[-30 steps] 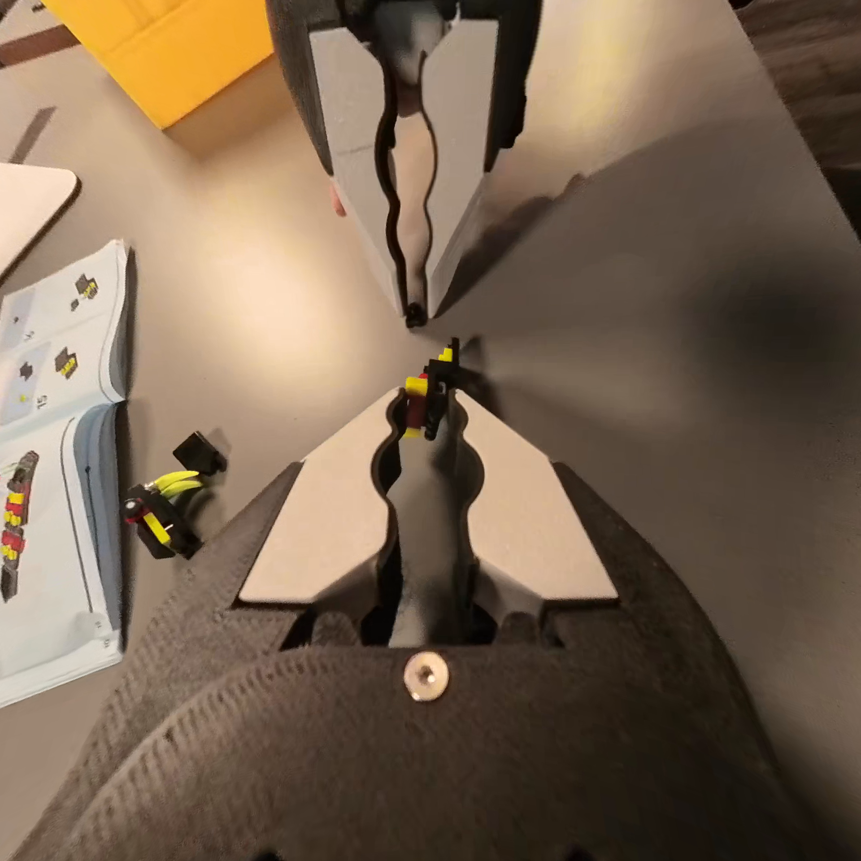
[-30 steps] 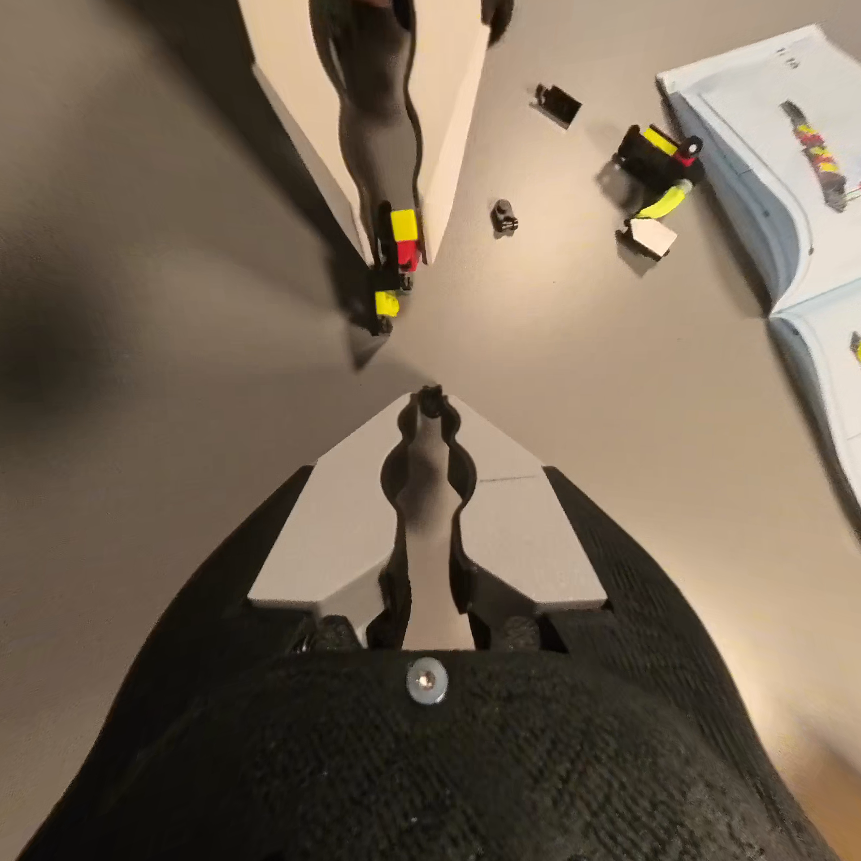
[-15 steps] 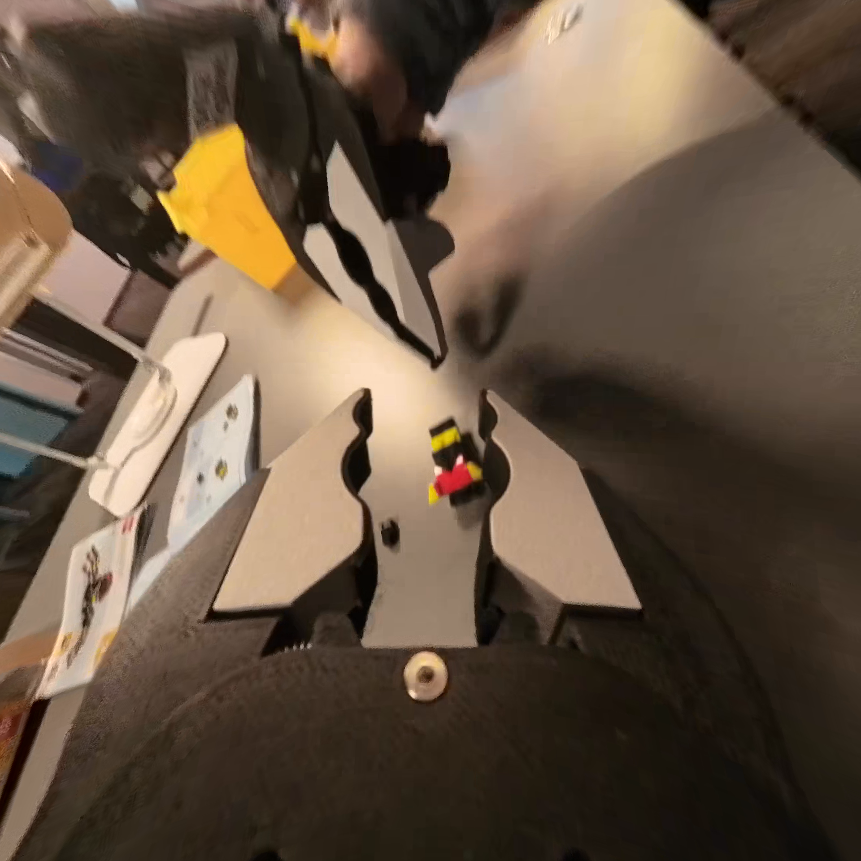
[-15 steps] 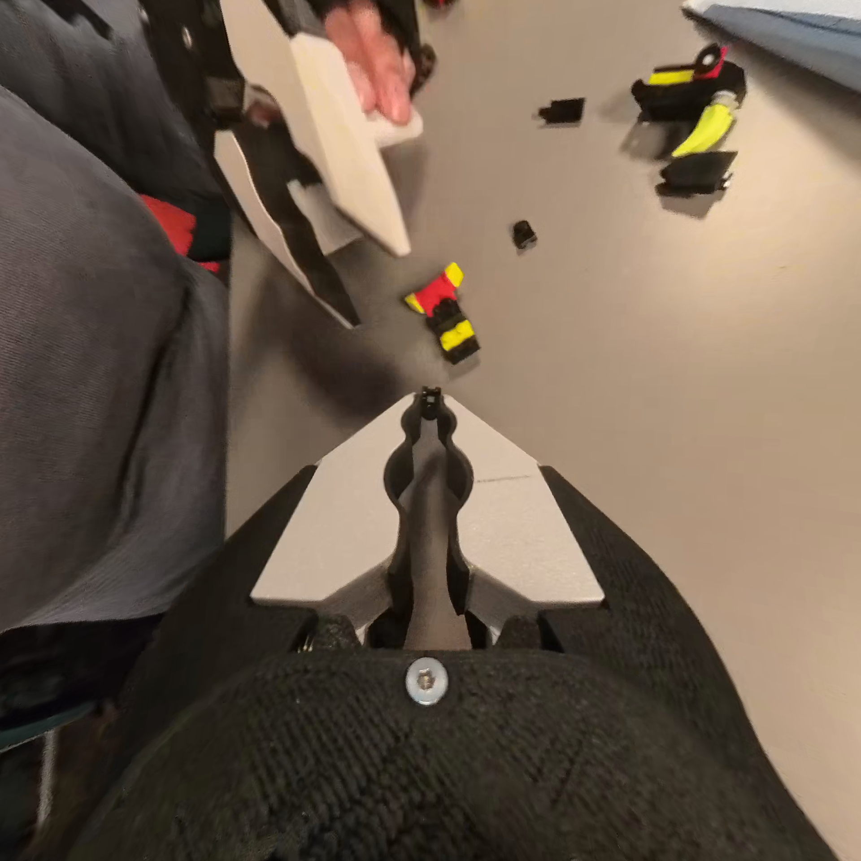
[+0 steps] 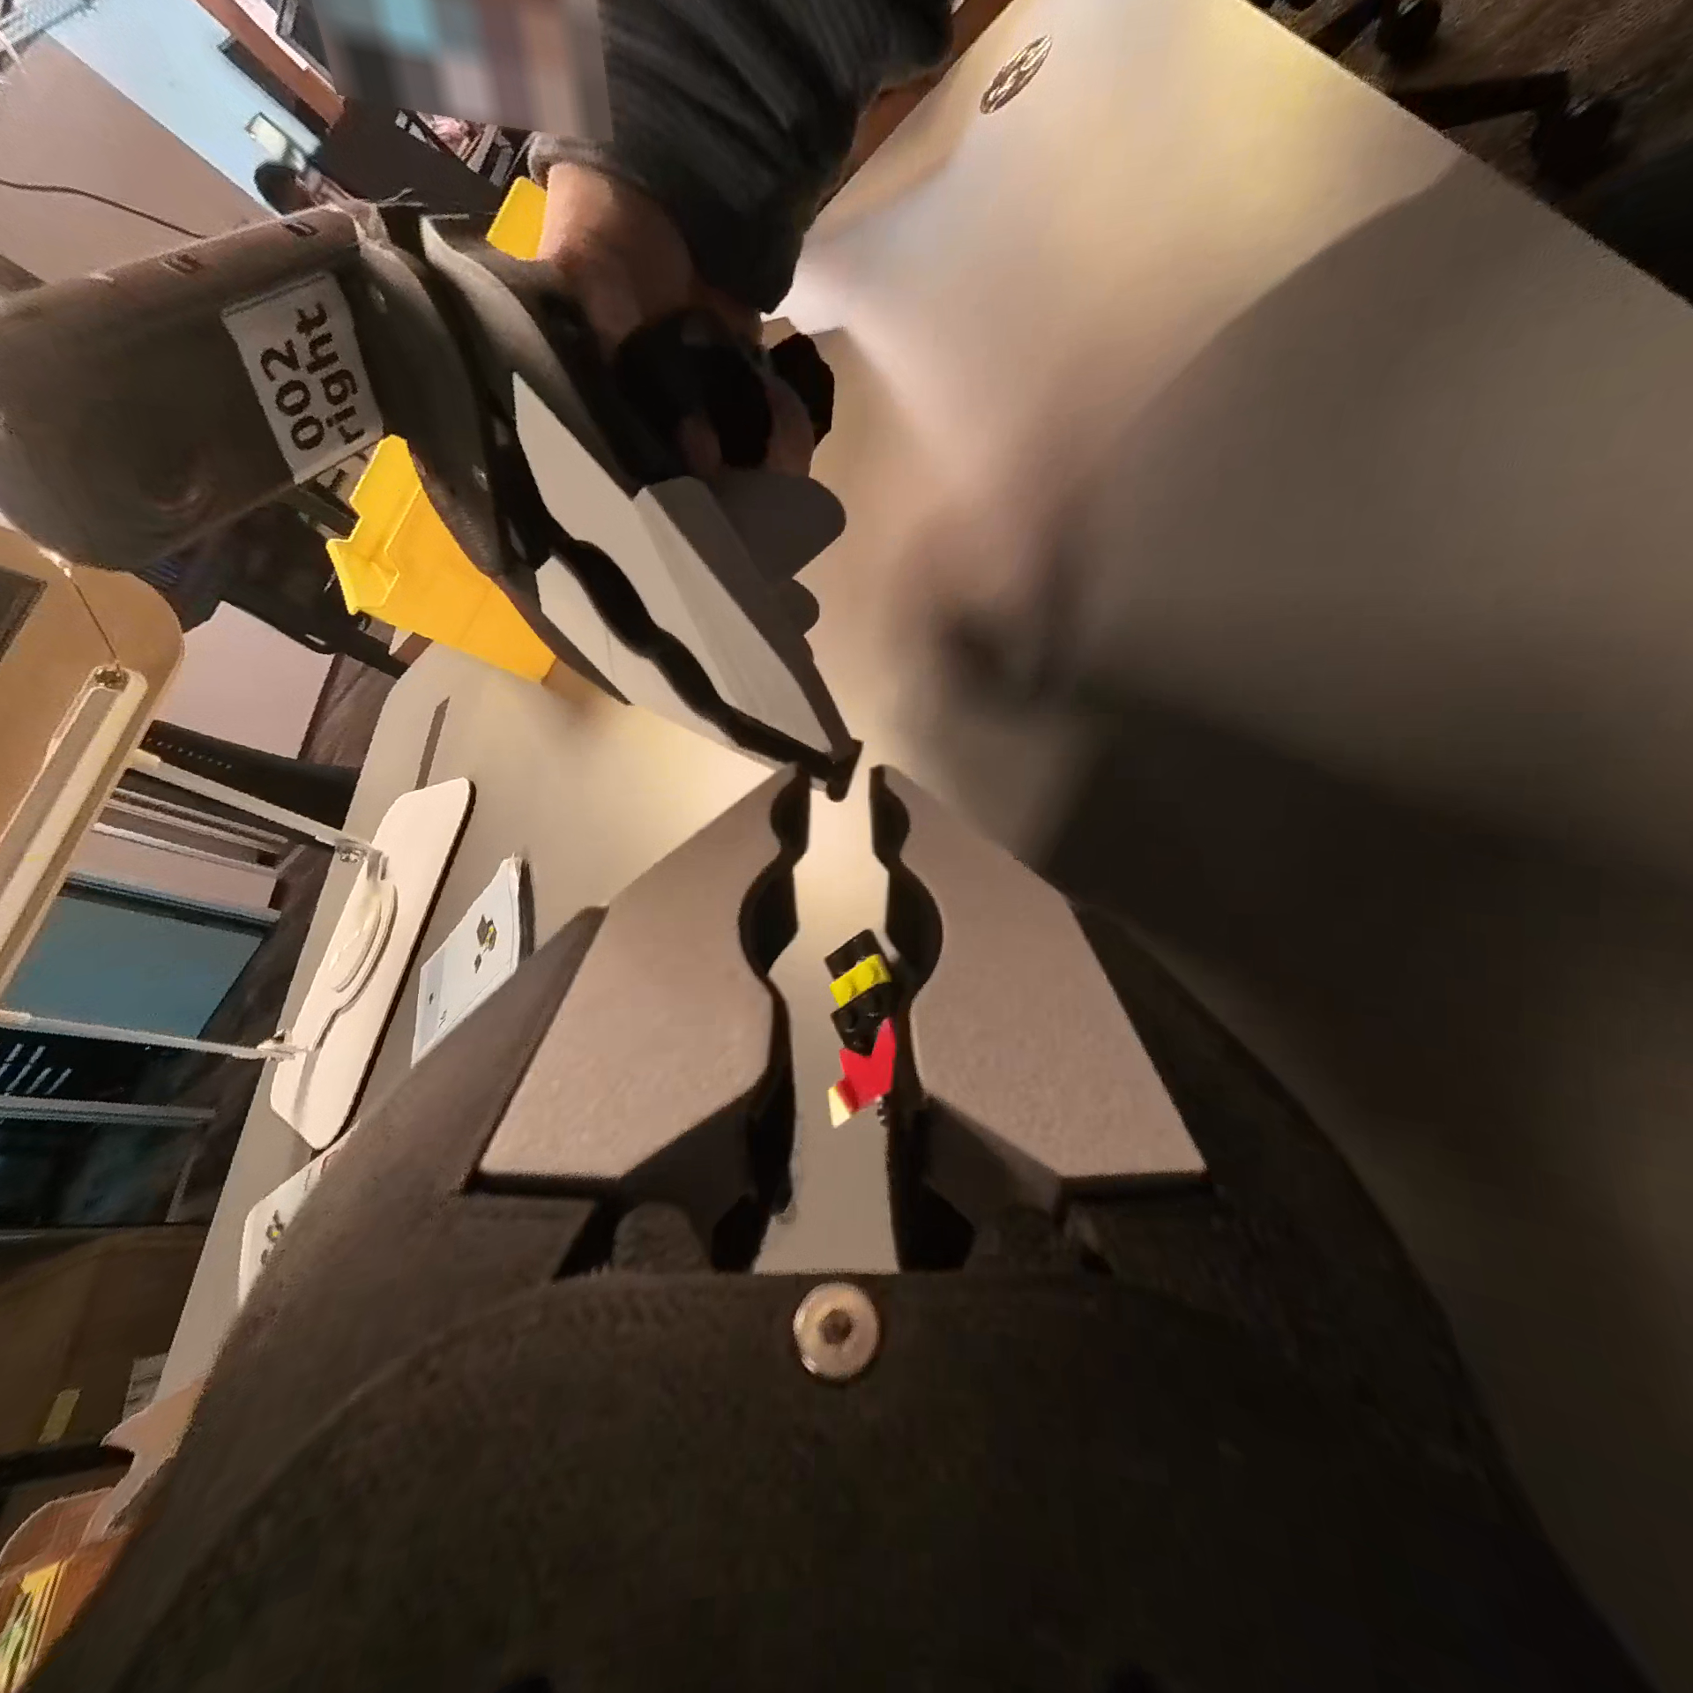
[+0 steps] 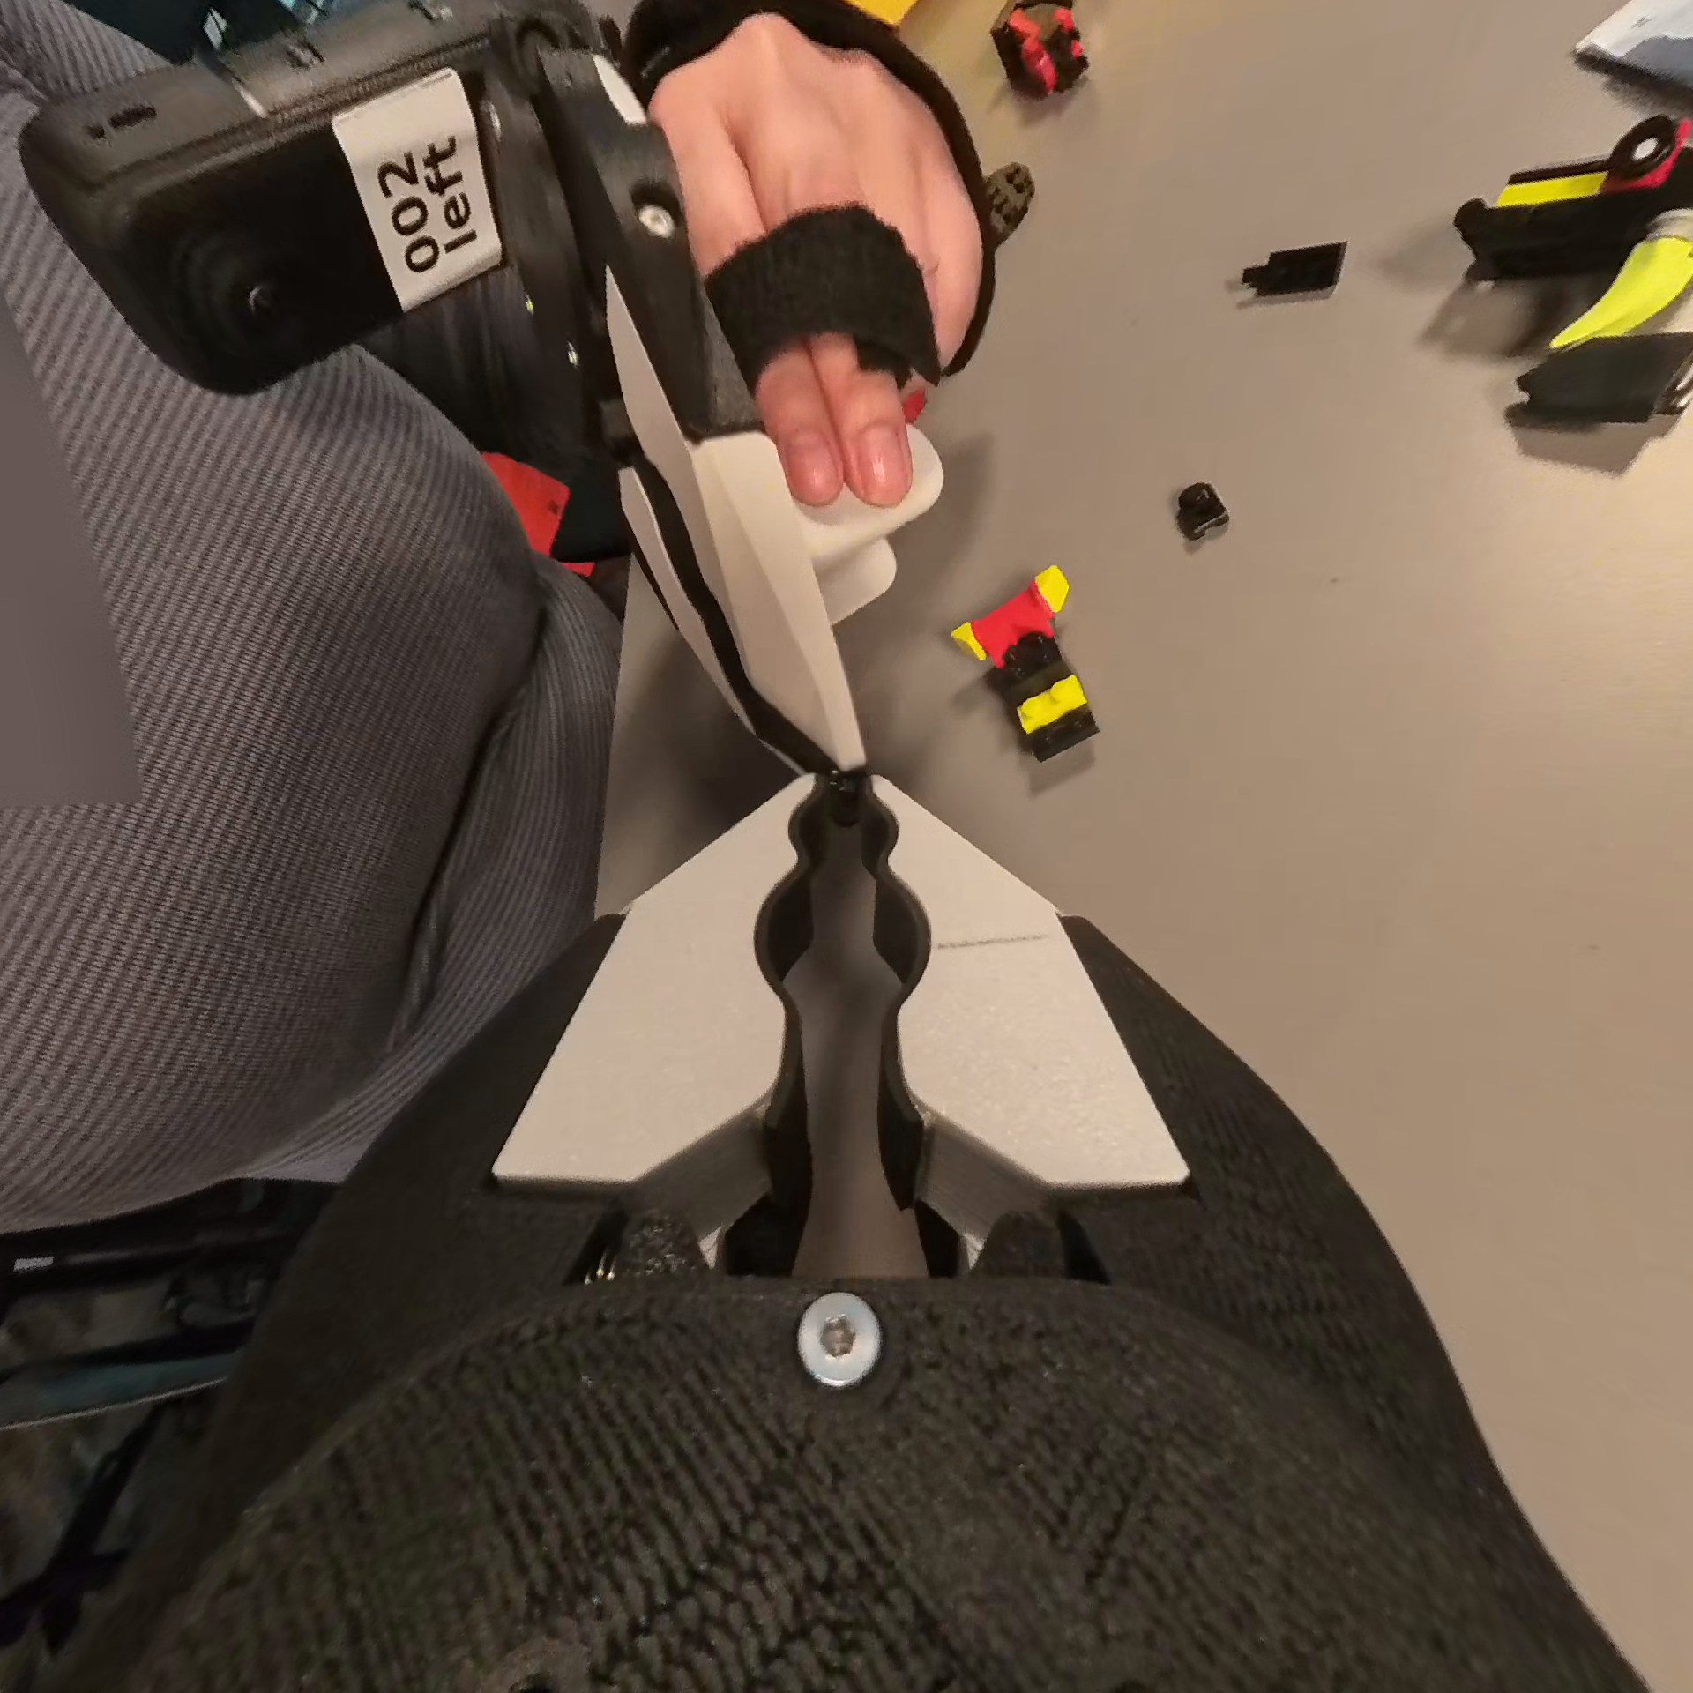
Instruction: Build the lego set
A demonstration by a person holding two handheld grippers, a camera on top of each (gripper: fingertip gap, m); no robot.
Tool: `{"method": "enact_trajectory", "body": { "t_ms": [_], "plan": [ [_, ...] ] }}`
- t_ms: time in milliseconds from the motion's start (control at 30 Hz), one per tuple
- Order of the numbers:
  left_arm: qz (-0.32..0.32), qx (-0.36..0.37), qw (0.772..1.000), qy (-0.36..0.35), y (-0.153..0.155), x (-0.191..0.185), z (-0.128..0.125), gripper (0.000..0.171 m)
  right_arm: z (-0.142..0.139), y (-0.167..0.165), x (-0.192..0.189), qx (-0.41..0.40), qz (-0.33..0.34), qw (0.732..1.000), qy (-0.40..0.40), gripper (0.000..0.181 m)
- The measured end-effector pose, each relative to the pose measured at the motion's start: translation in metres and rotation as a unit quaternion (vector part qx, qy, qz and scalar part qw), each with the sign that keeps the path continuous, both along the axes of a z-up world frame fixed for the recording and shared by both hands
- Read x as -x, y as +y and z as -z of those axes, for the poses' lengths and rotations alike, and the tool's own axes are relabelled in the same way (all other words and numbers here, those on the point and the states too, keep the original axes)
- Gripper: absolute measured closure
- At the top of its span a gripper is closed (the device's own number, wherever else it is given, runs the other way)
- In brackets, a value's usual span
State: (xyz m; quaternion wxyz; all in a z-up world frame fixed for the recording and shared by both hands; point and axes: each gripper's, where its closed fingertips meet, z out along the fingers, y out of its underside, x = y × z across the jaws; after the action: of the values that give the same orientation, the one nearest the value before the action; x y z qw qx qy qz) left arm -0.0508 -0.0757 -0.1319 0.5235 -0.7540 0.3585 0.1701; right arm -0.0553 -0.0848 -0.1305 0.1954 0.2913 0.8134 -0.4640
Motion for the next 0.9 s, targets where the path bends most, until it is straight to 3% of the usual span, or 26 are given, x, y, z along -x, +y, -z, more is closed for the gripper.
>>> {"method": "enact_trajectory", "body": {
  "t_ms": [33, 133, 200, 300, 533, 800, 900],
  "plan": [
    [0.000, 0.001, 1.000, 0.003, 0.001, 0.000, 0.001, 0.167, 0.000, 0.000, 0.000, 0.001, 0.000, 1.000, 0.000, 0.177],
    [-0.011, 0.027, 1.000, -0.010, 0.001, 0.002, 0.006, 0.168, 0.003, 0.000, 0.002, -0.009, 0.006, 1.000, 0.011, 0.177],
    [-0.030, 0.031, 0.999, -0.032, 0.001, 0.008, 0.005, 0.168, 0.004, 0.002, 0.007, -0.018, 0.021, 0.999, 0.032, 0.167],
    [-0.053, 0.038, 0.994, -0.087, 0.000, 0.016, 0.003, 0.168, 0.003, 0.004, 0.014, -0.045, 0.031, 0.991, 0.125, 0.162],
    [-0.056, 0.038, 0.980, -0.185, 0.000, 0.019, -0.005, 0.168, -0.001, 0.003, 0.019, -0.121, 0.017, 0.943, 0.310, 0.177],
    [-0.064, 0.038, 0.971, -0.228, 0.000, 0.020, -0.006, 0.168, -0.001, 0.005, 0.020, -0.156, 0.004, 0.924, 0.349, 0.179],
    [-0.100, 0.042, 0.973, -0.204, -0.002, 0.032, -0.002, 0.158, 0.007, 0.032, 0.026, -0.261, -0.026, 0.907, 0.330, 0.179]
  ]
}}
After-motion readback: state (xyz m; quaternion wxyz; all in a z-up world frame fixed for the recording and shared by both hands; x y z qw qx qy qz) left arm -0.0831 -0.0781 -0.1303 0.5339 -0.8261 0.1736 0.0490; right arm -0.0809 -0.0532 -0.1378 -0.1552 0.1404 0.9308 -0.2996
